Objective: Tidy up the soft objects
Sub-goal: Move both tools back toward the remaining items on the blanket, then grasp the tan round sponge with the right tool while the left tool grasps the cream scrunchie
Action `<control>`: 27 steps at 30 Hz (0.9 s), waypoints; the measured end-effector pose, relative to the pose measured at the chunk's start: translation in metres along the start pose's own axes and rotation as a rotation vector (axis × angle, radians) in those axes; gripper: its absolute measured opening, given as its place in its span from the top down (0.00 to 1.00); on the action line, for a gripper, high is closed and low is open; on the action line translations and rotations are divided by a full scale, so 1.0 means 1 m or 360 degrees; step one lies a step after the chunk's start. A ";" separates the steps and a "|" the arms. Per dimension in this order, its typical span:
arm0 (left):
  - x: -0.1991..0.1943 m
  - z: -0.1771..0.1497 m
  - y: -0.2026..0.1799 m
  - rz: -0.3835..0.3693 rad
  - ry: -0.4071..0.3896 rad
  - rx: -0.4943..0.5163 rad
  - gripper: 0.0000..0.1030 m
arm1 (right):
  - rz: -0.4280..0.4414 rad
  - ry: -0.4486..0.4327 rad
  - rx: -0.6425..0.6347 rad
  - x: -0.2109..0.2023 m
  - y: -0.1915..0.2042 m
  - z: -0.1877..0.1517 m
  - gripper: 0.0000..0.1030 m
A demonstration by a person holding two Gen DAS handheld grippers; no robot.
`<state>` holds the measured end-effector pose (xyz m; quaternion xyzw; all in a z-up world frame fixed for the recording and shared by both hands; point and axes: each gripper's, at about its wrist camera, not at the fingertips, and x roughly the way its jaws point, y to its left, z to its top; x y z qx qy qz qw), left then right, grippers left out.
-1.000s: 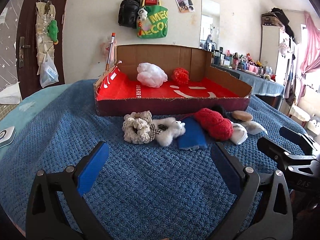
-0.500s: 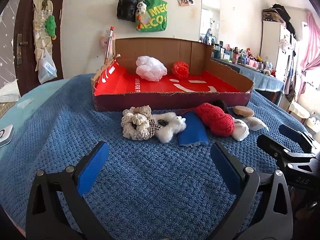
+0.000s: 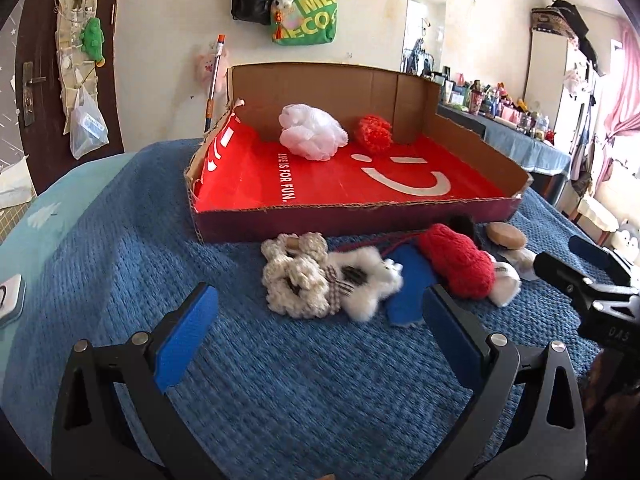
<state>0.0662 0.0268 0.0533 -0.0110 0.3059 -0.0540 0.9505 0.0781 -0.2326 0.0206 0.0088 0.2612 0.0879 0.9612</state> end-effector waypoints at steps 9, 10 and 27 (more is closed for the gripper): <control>0.027 0.020 0.021 0.0043 0.0144 0.0001 0.00 | -0.0047 0.0193 0.0004 0.031 -0.013 0.023 0.00; 0.029 0.021 0.022 0.0036 0.0158 -0.0001 0.00 | -0.0047 0.0204 0.0015 0.034 -0.016 0.025 0.00; 0.070 0.026 0.033 -0.0293 0.0380 -0.0100 0.59 | 0.0045 0.0509 0.0018 0.091 -0.037 0.032 0.44</control>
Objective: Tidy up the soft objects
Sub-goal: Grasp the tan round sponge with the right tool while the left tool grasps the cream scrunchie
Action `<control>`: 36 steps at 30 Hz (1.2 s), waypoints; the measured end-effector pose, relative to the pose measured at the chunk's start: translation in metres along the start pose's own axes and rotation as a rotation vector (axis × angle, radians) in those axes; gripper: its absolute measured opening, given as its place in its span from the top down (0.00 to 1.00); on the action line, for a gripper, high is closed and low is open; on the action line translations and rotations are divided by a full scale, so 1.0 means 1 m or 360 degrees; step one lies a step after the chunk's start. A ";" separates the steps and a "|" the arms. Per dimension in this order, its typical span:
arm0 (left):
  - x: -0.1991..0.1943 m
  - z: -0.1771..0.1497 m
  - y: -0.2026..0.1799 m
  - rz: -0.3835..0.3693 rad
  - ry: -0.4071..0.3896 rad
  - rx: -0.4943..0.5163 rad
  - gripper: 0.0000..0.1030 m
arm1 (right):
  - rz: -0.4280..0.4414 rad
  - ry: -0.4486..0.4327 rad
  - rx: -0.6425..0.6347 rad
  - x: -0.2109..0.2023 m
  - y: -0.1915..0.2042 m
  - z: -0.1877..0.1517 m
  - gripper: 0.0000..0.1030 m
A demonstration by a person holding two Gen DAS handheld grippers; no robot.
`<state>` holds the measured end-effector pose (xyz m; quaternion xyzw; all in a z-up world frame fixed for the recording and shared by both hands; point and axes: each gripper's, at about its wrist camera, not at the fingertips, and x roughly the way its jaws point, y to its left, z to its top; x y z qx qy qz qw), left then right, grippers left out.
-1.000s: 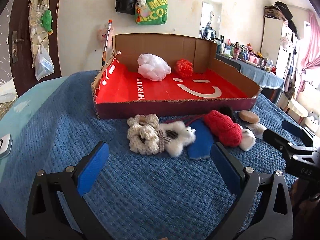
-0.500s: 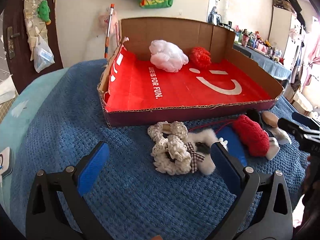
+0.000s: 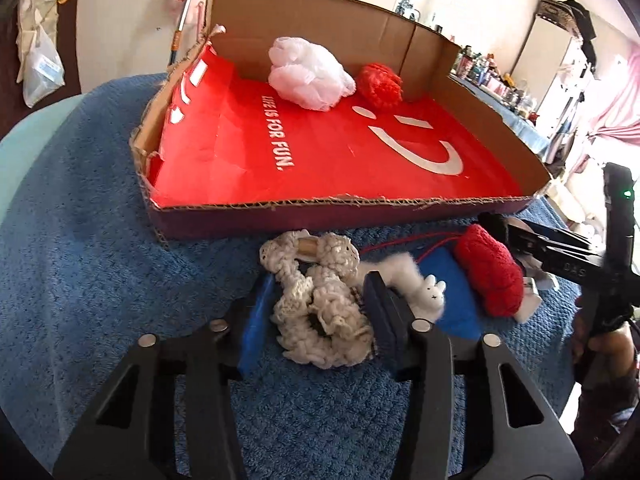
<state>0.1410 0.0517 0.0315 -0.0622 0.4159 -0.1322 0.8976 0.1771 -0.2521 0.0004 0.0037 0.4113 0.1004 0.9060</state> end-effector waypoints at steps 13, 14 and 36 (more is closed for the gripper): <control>-0.023 0.003 -0.009 -0.0012 -0.0094 0.0059 0.68 | 0.0055 -0.0157 -0.0026 -0.037 0.007 0.004 0.46; -0.025 0.004 -0.010 -0.0010 -0.0104 0.0061 0.68 | 0.0061 -0.0164 -0.0028 -0.039 0.008 0.005 0.46; -0.044 0.007 -0.013 -0.0020 -0.0194 0.0102 0.71 | 0.0111 -0.0185 -0.0036 -0.045 0.015 0.004 0.45</control>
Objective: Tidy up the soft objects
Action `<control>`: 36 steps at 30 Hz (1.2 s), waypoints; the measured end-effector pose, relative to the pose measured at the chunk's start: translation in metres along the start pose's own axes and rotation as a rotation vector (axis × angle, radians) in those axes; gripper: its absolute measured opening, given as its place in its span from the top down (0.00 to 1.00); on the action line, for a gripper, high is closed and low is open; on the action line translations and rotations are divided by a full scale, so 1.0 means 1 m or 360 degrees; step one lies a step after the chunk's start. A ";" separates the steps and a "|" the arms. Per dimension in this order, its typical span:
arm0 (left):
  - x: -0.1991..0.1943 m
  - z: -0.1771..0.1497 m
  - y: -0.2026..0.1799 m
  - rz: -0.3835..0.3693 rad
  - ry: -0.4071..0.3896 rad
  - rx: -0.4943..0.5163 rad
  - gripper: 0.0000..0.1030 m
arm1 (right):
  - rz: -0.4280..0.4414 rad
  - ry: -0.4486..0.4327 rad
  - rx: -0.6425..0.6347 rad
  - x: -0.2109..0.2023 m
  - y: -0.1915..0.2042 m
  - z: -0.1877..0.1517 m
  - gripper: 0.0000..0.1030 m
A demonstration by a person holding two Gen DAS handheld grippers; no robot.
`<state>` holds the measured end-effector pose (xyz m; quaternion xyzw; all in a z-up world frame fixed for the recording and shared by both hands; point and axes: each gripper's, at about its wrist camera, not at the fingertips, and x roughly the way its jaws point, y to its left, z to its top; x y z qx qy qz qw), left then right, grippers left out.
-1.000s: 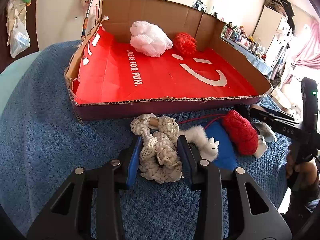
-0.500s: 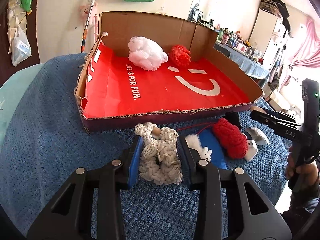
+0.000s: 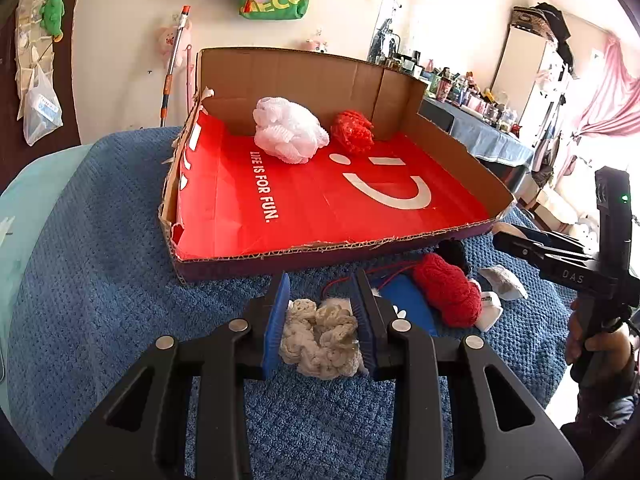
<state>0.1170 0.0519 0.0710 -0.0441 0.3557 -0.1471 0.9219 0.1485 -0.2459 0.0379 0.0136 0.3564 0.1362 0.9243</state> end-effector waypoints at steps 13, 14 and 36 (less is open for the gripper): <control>0.008 -0.030 0.010 0.0041 0.0088 -0.0045 0.28 | 0.0008 0.0109 0.0010 0.010 -0.005 -0.023 0.32; 0.010 -0.032 0.010 0.0036 0.0108 -0.0041 0.27 | 0.0023 0.0118 0.0009 0.011 -0.004 -0.025 0.25; 0.018 -0.038 0.003 0.0046 0.0151 0.0029 0.70 | 0.0019 0.0084 -0.0059 0.010 -0.006 -0.020 0.48</control>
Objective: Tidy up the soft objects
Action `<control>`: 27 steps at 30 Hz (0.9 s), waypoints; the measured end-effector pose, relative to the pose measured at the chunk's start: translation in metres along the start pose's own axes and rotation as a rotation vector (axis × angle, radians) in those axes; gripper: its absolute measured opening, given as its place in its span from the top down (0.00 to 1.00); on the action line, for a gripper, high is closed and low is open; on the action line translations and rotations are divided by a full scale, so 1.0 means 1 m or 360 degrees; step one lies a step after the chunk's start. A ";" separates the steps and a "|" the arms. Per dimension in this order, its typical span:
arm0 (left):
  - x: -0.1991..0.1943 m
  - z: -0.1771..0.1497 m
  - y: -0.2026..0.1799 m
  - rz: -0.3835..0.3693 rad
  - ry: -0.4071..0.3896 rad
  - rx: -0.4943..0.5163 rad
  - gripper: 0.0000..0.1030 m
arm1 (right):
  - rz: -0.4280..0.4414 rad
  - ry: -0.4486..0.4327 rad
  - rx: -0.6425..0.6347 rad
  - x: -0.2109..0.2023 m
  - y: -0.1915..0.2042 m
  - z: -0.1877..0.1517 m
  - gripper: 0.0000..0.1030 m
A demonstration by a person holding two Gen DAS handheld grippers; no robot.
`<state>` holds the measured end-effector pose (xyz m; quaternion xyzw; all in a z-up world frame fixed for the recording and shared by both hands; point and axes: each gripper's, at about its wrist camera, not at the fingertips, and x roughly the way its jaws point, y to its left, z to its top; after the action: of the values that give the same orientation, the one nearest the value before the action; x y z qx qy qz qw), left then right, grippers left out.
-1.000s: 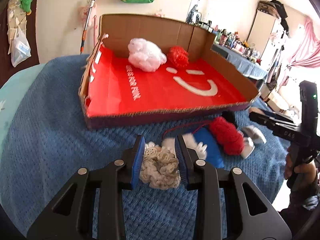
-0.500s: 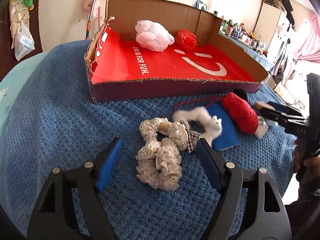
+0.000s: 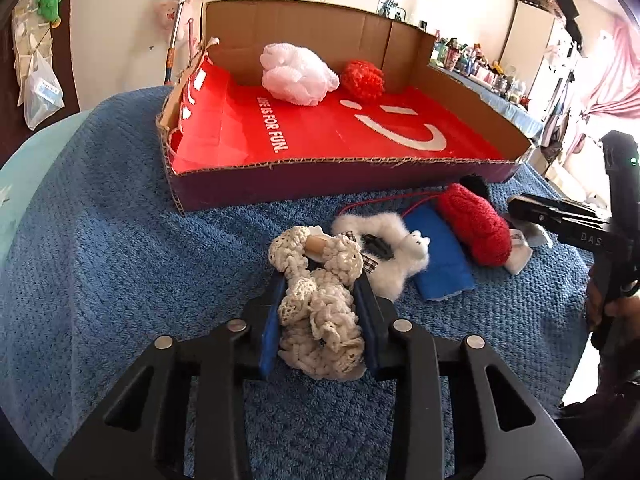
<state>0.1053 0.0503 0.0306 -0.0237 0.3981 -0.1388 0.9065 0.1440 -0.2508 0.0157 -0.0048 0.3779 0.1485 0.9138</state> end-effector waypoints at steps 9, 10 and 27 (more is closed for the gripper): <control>-0.016 0.011 -0.005 -0.0030 -0.0068 0.0039 0.70 | 0.0058 -0.0047 -0.0024 -0.009 0.008 0.006 0.48; -0.017 0.015 -0.006 -0.0031 -0.0078 0.0052 0.70 | 0.0056 -0.0062 -0.0031 -0.010 0.010 0.009 0.48; 0.038 0.110 0.006 0.0012 -0.0045 0.0149 0.70 | -0.0131 -0.0066 -0.0248 0.050 0.031 0.090 0.47</control>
<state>0.2112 0.0379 0.0769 0.0185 0.3786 -0.1535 0.9126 0.2312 -0.1965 0.0484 -0.0884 0.3458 0.1399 0.9236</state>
